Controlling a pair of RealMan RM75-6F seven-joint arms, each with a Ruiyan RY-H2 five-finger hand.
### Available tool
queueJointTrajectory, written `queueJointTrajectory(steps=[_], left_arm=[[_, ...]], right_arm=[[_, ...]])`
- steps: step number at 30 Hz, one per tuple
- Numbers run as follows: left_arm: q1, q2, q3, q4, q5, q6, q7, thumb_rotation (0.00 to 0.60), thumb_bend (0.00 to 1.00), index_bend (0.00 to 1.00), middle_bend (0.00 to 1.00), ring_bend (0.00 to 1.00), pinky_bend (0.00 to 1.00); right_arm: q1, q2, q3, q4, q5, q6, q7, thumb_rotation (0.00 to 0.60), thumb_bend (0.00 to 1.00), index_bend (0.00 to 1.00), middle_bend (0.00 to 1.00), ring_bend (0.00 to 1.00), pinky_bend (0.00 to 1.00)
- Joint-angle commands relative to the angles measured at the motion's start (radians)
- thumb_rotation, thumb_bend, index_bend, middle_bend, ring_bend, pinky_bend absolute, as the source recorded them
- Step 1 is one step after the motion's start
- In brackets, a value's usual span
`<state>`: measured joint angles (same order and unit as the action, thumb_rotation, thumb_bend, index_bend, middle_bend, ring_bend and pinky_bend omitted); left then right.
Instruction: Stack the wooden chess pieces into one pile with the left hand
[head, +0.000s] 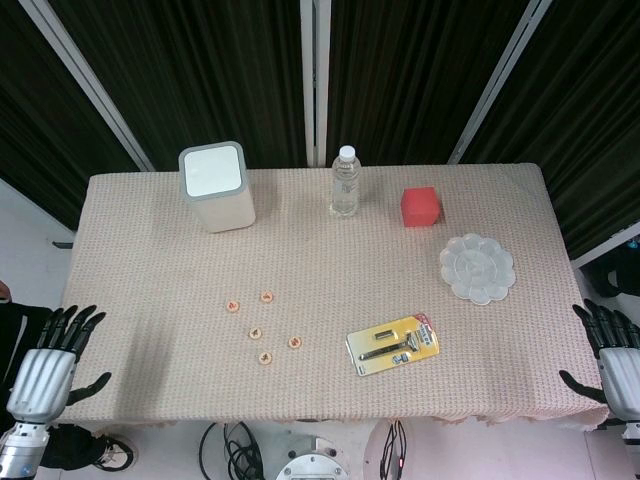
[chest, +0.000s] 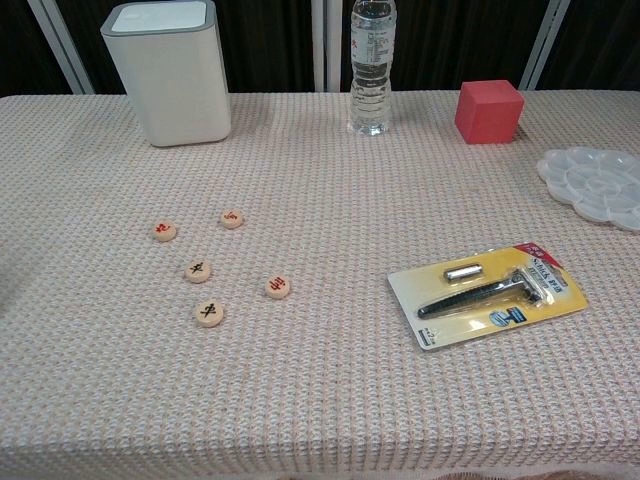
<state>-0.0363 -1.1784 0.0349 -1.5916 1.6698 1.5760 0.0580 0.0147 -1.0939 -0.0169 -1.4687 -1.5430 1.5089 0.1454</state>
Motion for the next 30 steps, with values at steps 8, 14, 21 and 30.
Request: queueJointTrajectory(steps=[8, 14, 21, 30], left_arm=[[-0.002, 0.005, 0.0, -0.008, 0.009, 0.004, 0.001, 0.6, 0.16, 0.13, 0.07, 0.0, 0.0], [-0.025, 0.002, -0.005, -0.033, 0.022, -0.021, 0.021, 0.6, 0.16, 0.13, 0.07, 0.0, 0.0], [-0.109, -0.02, -0.009, -0.109, 0.077, -0.127, 0.084, 0.6, 0.16, 0.13, 0.07, 0.0, 0.0], [-0.314, -0.148, -0.08, -0.224, -0.025, -0.453, 0.187, 0.6, 0.16, 0.13, 0.07, 0.0, 0.0]], right_arm=[[-0.003, 0.003, 0.006, -0.007, -0.005, 0.005, 0.006, 0.6, 0.1, 0.0, 0.0, 0.0, 0.0], [0.001, 0.005, 0.019, -0.004, 0.013, -0.008, 0.019, 0.6, 0.1, 0.0, 0.0, 0.0, 0.0], [0.009, 0.006, 0.025, 0.004, 0.015, -0.023, 0.036, 0.6, 0.11, 0.0, 0.0, 0.0, 0.0], [0.0, -0.003, 0.002, 0.026, -0.019, -0.016, 0.062, 0.6, 0.12, 0.0, 0.0, 0.0, 0.0]])
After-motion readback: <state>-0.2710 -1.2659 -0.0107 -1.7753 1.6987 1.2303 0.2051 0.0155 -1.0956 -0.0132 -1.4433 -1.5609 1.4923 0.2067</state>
